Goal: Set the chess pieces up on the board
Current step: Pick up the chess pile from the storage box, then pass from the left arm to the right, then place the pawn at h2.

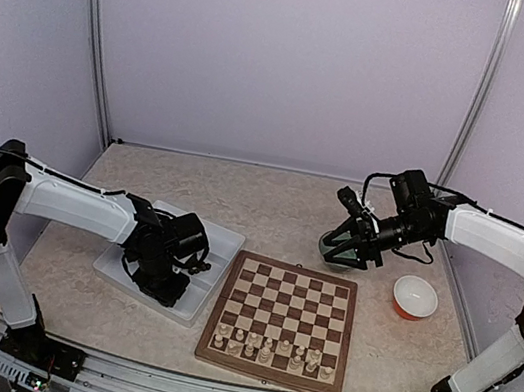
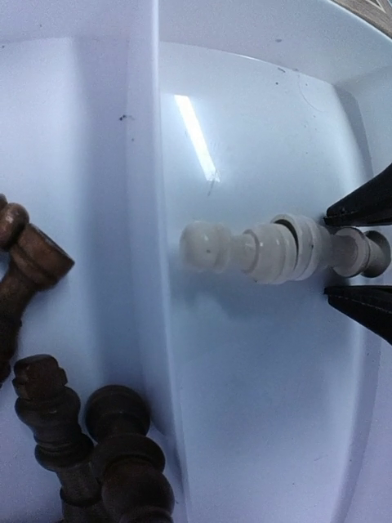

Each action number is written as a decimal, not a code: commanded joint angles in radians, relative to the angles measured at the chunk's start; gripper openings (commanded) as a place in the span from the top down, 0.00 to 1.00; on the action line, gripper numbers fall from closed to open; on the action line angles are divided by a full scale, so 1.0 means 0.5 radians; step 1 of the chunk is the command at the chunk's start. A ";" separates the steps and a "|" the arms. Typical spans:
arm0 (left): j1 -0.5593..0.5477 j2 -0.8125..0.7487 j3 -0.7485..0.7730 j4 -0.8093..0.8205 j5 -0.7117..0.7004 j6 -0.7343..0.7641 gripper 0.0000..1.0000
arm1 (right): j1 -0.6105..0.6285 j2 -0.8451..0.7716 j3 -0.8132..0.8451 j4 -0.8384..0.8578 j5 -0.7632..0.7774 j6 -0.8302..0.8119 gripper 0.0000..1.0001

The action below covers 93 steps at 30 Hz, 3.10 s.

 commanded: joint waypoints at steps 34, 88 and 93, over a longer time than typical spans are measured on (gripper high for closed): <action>-0.367 -0.357 0.297 0.662 0.210 0.441 1.00 | 0.429 0.560 0.522 -0.103 -0.407 0.442 0.54; -0.109 -0.240 0.390 0.623 0.067 0.501 1.00 | 0.271 -0.198 -0.187 -0.170 0.790 -0.196 1.00; -0.052 -0.213 0.426 0.605 0.011 0.459 1.00 | 0.281 -0.430 -0.467 -0.294 0.909 -0.436 1.00</action>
